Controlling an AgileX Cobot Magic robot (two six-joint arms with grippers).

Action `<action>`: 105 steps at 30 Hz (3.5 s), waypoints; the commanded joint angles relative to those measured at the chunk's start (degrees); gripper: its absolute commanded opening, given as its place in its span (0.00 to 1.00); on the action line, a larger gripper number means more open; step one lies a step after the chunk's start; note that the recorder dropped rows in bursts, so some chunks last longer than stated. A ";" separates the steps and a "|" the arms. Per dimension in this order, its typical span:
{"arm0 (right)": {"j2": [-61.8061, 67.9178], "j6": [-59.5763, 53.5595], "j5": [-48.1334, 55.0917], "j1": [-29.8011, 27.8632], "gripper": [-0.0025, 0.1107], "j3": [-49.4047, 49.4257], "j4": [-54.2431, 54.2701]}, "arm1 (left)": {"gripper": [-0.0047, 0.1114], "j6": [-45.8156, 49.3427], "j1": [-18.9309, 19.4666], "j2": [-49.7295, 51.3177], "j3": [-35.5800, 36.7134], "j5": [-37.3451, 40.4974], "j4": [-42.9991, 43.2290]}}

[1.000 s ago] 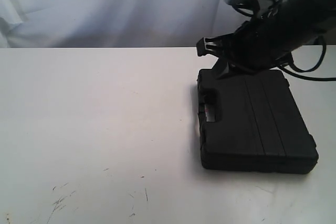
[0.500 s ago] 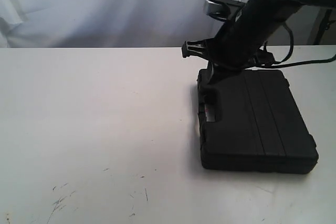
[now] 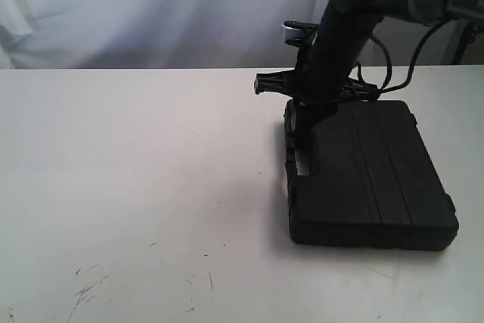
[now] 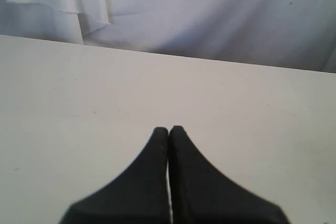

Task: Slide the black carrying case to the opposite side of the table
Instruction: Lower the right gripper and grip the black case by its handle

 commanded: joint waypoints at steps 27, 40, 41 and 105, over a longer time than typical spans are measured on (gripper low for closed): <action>6.60 1.44 -4.15 0.39 0.49 -2.56 3.15 | 0.04 -0.07 0.17 -0.24 0.27 -0.30 -0.01; 9.36 2.47 -2.92 1.44 0.48 -2.97 1.84 | 0.04 -0.07 0.17 -0.24 0.27 -0.30 -0.01; 9.62 2.47 -2.94 1.71 0.48 -2.97 1.63 | 0.04 -0.07 0.17 -0.24 0.27 -0.30 -0.01; 13.82 3.52 -11.13 4.81 0.02 -3.61 9.03 | 0.04 -0.07 0.17 -0.24 0.27 -0.30 -0.01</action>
